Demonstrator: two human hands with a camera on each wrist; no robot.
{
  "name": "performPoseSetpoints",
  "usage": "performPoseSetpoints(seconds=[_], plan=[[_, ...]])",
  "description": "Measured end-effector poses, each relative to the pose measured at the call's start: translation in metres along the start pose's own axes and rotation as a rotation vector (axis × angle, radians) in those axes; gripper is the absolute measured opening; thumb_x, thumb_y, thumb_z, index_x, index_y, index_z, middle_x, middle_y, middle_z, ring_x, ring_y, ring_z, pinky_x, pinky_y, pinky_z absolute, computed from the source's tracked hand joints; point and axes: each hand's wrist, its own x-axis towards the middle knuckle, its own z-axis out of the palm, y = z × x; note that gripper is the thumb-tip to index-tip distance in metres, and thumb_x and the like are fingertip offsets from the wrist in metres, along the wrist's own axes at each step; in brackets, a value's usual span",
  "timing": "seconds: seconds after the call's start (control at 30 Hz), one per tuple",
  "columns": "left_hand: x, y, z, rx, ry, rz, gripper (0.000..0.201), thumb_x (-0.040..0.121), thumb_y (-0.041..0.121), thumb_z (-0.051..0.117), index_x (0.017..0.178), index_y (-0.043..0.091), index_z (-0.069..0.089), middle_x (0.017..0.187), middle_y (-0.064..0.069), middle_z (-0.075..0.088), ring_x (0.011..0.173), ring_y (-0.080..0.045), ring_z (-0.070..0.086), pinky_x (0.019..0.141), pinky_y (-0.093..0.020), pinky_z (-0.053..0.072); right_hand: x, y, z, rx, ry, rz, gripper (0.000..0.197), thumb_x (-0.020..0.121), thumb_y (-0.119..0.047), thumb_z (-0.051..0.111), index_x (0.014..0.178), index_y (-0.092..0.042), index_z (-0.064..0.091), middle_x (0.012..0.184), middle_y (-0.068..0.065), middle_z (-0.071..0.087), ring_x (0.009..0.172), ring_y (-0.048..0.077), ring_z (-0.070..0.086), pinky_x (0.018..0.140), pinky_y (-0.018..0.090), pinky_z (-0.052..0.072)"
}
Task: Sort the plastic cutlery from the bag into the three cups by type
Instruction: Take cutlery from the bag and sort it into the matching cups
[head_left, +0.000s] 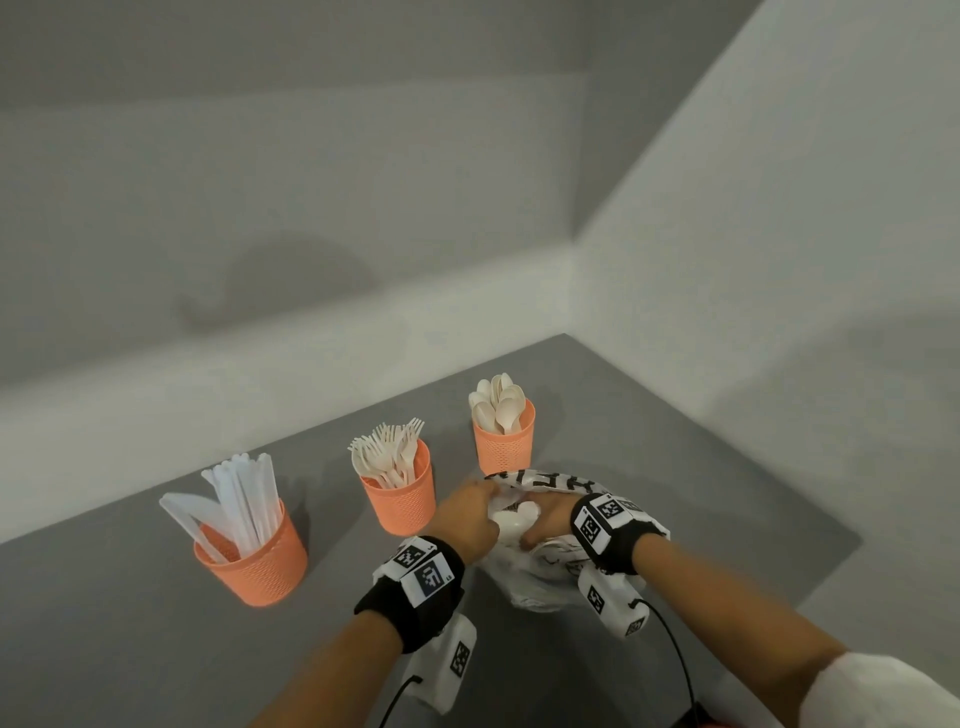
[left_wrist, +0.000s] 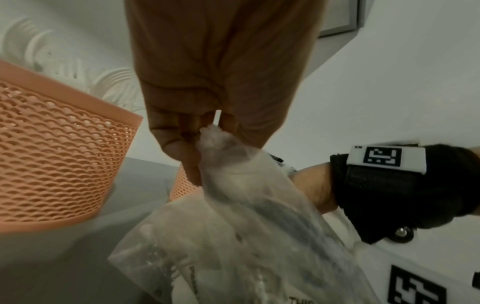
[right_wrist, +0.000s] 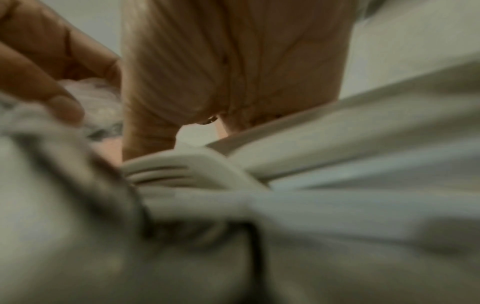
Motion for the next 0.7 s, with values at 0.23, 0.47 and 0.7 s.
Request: performPoseSetpoints(seconds=[0.23,0.47,0.7], plan=[[0.002,0.0,0.008,0.084,0.038,-0.078,0.045,0.085,0.004,0.047,0.129,0.012,0.046,0.128,-0.013,0.049,0.117,-0.03,0.052,0.098,-0.037,0.044,-0.006,-0.008,0.0,0.003,-0.061,-0.072,0.063,0.073,-0.021,0.071,0.131,-0.022,0.048,0.132,0.004,0.054,0.124,0.021,0.048,0.108,0.037,0.036],[0.004,-0.006,0.015,0.167,0.066,-0.111,0.042,0.092,0.003,0.038,0.133,0.015,0.041,0.126,-0.014,0.05,0.115,-0.031,0.053,0.096,-0.038,0.046,-0.024,-0.004,-0.007,0.054,-0.059,-0.108,0.056,0.081,-0.01,0.065,0.133,-0.016,0.045,0.132,0.003,0.051,0.124,0.02,0.045,0.1,0.026,0.032],[0.001,-0.006,0.013,0.021,0.031,-0.084,0.048,0.091,0.007,0.043,0.137,0.022,0.04,0.133,-0.011,0.048,0.121,-0.028,0.049,0.101,-0.033,0.041,-0.027,0.0,-0.002,0.157,-0.004,-0.124,0.05,0.074,-0.015,0.07,0.119,-0.029,0.052,0.112,-0.004,0.06,0.109,0.016,0.054,0.099,0.034,0.043]])
